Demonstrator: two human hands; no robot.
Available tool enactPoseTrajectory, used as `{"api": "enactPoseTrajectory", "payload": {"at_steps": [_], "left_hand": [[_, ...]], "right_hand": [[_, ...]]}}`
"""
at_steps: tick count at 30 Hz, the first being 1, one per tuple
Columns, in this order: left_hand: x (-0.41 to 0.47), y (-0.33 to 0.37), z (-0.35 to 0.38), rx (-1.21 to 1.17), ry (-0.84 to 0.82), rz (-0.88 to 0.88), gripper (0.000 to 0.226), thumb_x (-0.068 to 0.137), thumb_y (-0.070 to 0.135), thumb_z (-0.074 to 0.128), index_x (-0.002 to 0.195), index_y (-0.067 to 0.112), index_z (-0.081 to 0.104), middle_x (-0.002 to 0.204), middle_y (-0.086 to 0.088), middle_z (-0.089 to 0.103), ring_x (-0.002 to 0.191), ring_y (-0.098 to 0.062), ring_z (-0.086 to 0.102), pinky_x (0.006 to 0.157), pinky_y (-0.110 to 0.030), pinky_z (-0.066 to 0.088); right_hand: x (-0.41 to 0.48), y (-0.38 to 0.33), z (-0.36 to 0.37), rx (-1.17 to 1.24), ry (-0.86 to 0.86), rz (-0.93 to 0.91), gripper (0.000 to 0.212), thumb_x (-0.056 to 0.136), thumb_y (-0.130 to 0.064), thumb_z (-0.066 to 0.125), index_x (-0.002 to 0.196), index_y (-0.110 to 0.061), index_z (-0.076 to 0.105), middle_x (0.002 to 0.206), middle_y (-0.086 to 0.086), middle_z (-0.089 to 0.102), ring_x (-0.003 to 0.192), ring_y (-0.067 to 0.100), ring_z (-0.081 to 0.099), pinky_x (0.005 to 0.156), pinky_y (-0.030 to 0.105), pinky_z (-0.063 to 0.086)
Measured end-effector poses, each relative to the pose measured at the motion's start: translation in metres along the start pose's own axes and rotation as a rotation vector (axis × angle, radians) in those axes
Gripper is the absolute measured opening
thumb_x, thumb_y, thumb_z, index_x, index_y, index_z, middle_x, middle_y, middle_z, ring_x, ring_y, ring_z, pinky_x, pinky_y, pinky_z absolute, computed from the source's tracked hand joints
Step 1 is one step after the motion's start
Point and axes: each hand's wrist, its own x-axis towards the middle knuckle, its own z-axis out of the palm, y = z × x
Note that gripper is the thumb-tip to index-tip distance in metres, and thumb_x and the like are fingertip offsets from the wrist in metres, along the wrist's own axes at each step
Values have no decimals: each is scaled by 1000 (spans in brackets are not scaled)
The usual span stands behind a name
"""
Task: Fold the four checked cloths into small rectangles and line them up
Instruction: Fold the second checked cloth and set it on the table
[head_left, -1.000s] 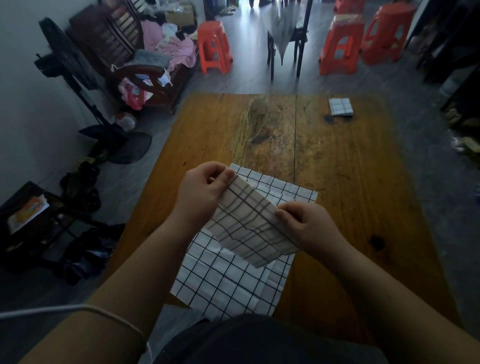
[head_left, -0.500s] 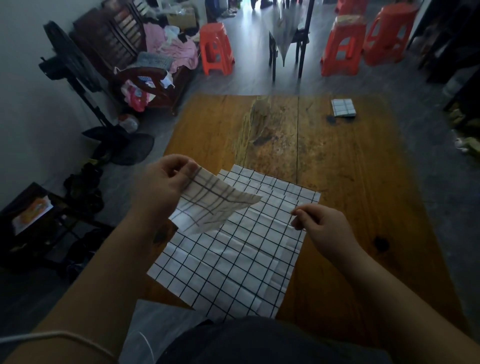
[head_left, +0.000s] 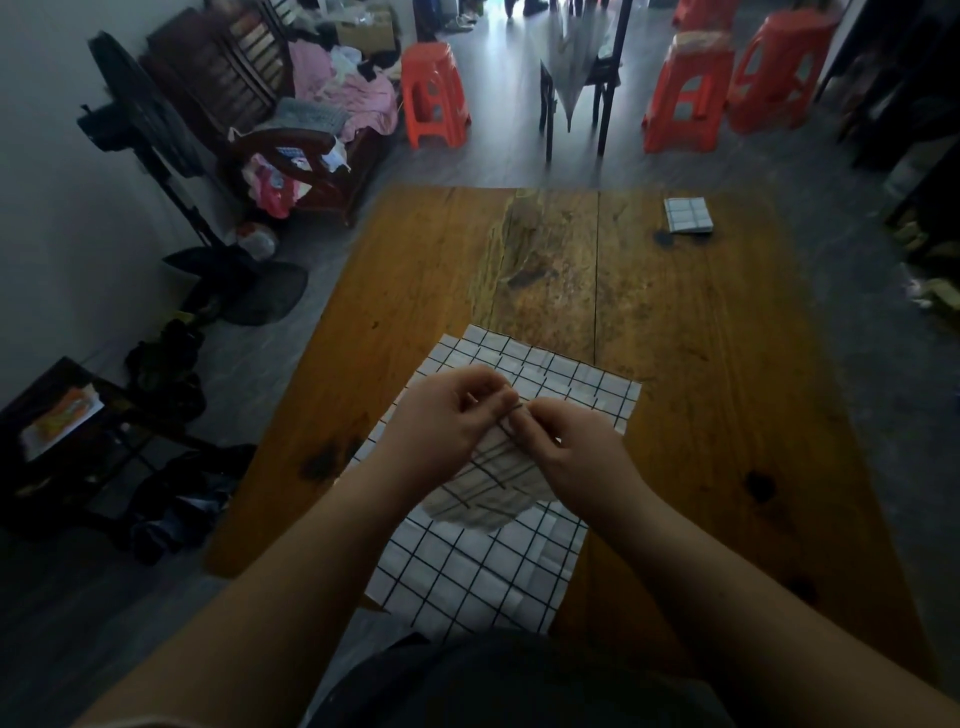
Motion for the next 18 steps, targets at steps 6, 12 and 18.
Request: {"api": "enactPoseTrajectory", "payload": {"at_steps": [6, 12, 18], "left_hand": [[0, -5, -17, -45, 107, -57, 13, 97, 28, 59, 87, 31, 67, 83, 9, 66, 77, -8, 60, 66, -24, 48], [3, -13, -55, -190, 342, -135, 13, 97, 25, 61, 89, 23, 71, 85, 2, 69, 77, -8, 63, 61, -15, 49], [0, -20, -73, -174, 369, -127, 13, 98, 28, 60, 90, 24, 70, 84, 2, 69, 79, -11, 66, 67, -27, 53]], "right_hand": [[-11, 16, -6, -26, -38, 47, 23, 102, -35, 50, 82, -42, 58, 78, -13, 64, 74, 0, 58, 66, 23, 46], [-26, 44, -18, -76, -26, 134, 22, 100, -30, 50, 86, -45, 59, 84, -14, 68, 80, 0, 63, 74, 28, 55], [-33, 60, -32, -90, 32, 189, 16, 101, -26, 51, 95, -34, 63, 85, -14, 68, 81, -2, 65, 77, 25, 56]]}}
